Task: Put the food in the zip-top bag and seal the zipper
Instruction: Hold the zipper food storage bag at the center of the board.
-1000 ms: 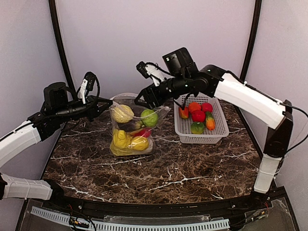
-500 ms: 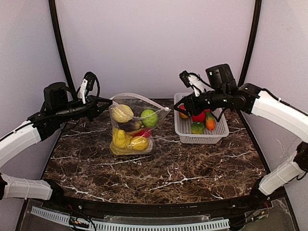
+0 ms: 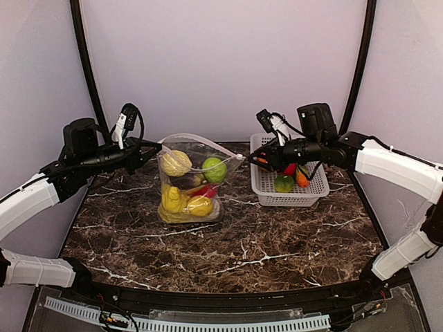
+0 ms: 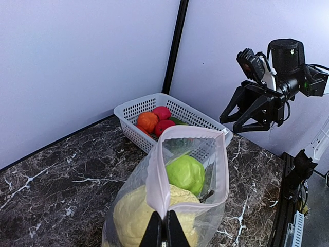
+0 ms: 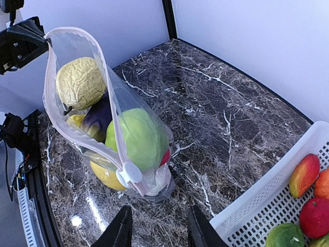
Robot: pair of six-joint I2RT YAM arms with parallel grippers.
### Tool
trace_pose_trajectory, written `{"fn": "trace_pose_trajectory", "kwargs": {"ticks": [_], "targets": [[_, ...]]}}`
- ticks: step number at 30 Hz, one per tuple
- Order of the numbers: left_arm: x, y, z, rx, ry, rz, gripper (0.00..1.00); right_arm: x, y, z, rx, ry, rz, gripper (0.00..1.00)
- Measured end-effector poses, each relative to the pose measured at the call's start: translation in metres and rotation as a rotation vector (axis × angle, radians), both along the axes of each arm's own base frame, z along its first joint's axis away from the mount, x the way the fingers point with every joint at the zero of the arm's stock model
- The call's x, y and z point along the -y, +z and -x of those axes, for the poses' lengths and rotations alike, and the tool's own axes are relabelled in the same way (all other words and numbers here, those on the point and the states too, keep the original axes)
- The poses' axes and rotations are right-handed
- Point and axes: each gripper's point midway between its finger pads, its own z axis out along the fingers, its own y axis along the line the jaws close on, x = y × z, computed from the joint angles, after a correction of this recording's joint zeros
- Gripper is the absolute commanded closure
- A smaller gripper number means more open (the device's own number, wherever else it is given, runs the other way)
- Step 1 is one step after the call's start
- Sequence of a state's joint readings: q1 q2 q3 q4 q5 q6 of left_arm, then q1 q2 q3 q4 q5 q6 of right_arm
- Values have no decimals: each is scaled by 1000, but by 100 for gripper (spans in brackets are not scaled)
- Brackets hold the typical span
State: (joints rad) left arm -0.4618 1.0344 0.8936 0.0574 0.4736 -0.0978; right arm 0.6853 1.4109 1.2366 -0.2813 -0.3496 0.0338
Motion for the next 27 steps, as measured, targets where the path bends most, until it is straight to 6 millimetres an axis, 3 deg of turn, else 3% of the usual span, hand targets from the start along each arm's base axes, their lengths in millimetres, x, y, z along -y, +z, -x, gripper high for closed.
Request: {"fn": "trace_pose_trajectory", "kwargs": {"ticks": [7,27], "targets": [[1,-2,-1,-5,0,-2,99,-9,-15,0,-30,44,12,71],[1,-3,-2,-8,-1,-4,99,-24,-22,-10,-42,83,15,78]]}}
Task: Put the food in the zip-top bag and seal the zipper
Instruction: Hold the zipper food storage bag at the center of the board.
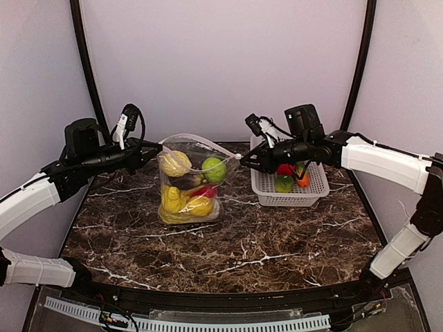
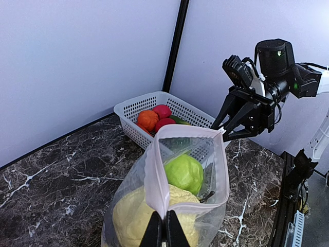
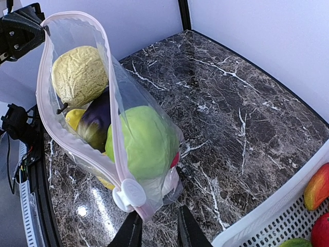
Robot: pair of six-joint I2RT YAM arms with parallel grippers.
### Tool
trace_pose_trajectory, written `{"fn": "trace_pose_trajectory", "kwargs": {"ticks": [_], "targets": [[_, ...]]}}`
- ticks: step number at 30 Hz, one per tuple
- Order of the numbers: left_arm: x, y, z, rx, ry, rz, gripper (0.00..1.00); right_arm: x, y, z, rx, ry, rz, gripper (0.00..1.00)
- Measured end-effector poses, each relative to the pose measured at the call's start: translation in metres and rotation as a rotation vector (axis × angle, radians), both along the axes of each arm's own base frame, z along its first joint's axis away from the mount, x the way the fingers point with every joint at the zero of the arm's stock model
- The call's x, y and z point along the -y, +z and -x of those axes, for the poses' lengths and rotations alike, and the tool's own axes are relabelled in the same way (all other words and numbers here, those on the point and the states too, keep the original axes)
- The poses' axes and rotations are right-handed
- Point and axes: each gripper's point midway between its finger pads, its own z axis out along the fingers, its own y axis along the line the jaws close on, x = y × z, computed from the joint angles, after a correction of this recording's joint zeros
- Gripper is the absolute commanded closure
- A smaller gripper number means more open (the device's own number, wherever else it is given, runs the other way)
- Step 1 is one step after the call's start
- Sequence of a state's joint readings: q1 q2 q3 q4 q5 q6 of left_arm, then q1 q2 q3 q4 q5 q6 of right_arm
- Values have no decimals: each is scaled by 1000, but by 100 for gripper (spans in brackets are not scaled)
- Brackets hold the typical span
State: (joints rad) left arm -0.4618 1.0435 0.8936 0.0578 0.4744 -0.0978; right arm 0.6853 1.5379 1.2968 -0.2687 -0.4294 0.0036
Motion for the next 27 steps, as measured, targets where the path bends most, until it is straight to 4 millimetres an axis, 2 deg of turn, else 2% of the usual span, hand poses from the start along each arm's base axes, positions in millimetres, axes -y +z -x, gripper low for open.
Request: {"fn": "trace_pose_trajectory", "kwargs": {"ticks": [7,14,18,26,27], "targets": [[0,0,0,0,0,0,99,-4,0,-2,8,16,2,80],[0,0,0,0,0,0,99,-6,2,0,22,39,1,90],[0,0,0,0,0,0,99,-7,4,0,34,48,-1,100],[0,-1,-1,-1,4,-2,99,-10,6,4,32,69,-12,100],[-1,-1,-1,-1,6,-3,93,-10,7,5,34,70,-17,100]]}}
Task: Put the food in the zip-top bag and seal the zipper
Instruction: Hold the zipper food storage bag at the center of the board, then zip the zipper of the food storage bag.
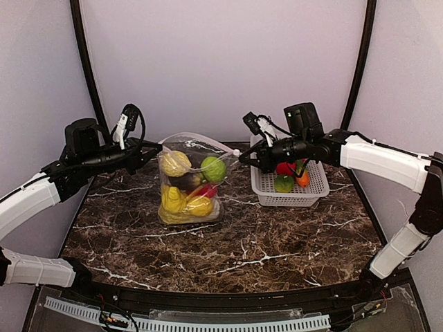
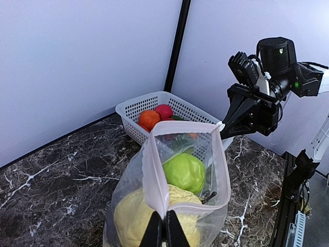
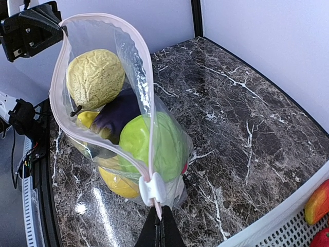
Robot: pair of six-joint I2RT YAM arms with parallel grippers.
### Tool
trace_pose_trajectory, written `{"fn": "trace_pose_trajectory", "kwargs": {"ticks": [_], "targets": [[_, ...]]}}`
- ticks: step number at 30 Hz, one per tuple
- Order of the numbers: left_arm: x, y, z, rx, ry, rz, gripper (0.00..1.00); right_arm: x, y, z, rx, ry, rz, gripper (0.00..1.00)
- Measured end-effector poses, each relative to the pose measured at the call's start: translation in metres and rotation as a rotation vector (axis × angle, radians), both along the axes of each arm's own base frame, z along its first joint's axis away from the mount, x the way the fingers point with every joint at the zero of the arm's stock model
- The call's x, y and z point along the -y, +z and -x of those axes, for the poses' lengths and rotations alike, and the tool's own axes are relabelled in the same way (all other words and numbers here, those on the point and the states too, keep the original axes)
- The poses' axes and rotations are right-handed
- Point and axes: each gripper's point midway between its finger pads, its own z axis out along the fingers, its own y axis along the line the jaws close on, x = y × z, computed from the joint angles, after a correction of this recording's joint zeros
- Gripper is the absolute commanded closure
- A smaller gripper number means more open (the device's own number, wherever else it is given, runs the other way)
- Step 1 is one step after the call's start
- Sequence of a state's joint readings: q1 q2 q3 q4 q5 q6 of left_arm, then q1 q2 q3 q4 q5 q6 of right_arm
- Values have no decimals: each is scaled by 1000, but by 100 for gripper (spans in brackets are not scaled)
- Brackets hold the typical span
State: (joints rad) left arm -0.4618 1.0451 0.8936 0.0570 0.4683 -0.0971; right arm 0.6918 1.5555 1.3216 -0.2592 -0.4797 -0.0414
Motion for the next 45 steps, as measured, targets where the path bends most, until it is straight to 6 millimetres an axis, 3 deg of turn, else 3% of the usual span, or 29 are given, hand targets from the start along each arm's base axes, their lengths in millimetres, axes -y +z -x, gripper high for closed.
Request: {"fn": "trace_pose_trajectory", "kwargs": {"ticks": [1,2,5,9,13,18,22,27,36,45], "targets": [[0,0,0,1,2,-1,88,0,0,1,0,1,-3,100],[-1,0,-1,6,4,-5,76,1,1,3,-1,2,-8,100],[-2,0,-2,33,9,-35,51,2,5,8,-8,11,-25,100],[-10,7,-1,97,38,-94,40,0,9,14,-10,28,-39,100],[-17,30,1,173,58,-125,35,-3,10,19,-14,45,-45,100],[-15,70,6,262,43,-116,34,-4,11,22,-21,49,-47,100],[13,82,12,303,-31,-128,35,-5,11,23,-43,38,-52,100],[66,62,19,273,-167,-185,38,-10,13,27,-57,40,-66,100],[140,20,23,221,-360,-312,50,-14,16,28,-71,40,-87,100],[165,0,12,186,-413,-394,69,-19,15,31,-81,54,-95,100]]}}
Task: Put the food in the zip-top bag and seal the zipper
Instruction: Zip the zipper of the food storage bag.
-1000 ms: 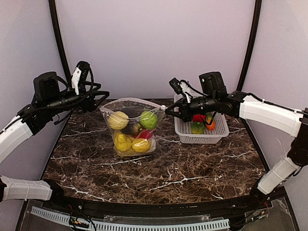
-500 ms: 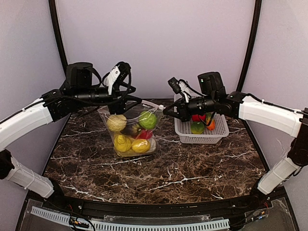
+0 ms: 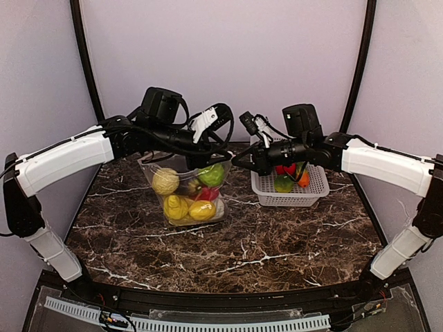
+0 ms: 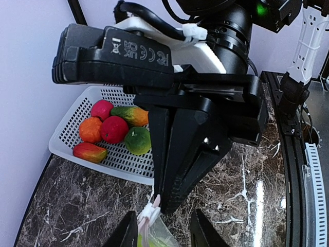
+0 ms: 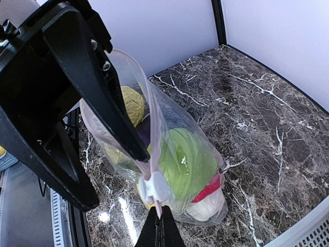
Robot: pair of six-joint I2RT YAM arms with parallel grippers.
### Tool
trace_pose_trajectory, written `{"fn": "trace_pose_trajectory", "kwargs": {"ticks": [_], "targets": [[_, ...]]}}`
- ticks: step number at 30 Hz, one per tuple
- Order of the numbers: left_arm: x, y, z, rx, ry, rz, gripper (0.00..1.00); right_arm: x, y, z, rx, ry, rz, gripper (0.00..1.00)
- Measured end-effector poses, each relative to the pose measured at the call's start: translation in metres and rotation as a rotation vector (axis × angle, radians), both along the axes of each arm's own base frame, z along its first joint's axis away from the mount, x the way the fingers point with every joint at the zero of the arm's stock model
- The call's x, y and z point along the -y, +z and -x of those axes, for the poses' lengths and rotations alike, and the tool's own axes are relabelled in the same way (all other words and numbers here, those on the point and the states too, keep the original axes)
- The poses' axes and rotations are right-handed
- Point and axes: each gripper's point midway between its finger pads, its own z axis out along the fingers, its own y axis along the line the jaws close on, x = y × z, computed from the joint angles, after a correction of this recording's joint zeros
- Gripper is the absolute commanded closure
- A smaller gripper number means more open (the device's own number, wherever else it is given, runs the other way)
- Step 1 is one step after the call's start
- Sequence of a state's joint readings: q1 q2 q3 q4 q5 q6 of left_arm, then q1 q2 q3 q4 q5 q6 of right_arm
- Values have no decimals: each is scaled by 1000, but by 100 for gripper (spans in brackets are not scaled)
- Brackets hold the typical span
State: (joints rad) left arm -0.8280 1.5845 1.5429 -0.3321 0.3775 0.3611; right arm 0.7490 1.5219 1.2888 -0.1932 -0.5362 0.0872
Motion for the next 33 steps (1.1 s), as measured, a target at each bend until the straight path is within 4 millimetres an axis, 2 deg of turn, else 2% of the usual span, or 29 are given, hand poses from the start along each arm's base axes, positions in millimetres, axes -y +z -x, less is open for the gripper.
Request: {"fn": "trace_pose_trajectory", "kwargs": {"ticks": [6,28,33], "targets": [[2,-12,-1,-20,-7,-38,73,-1,1,1,0,6,-5,100],[8,-14,-11,3,-4,-62,70,-6,-2,4,-12,33,-7,100],[8,-14,-12,17,-5,-68,77,-6,-2,5,-13,36,-8,100]]}}
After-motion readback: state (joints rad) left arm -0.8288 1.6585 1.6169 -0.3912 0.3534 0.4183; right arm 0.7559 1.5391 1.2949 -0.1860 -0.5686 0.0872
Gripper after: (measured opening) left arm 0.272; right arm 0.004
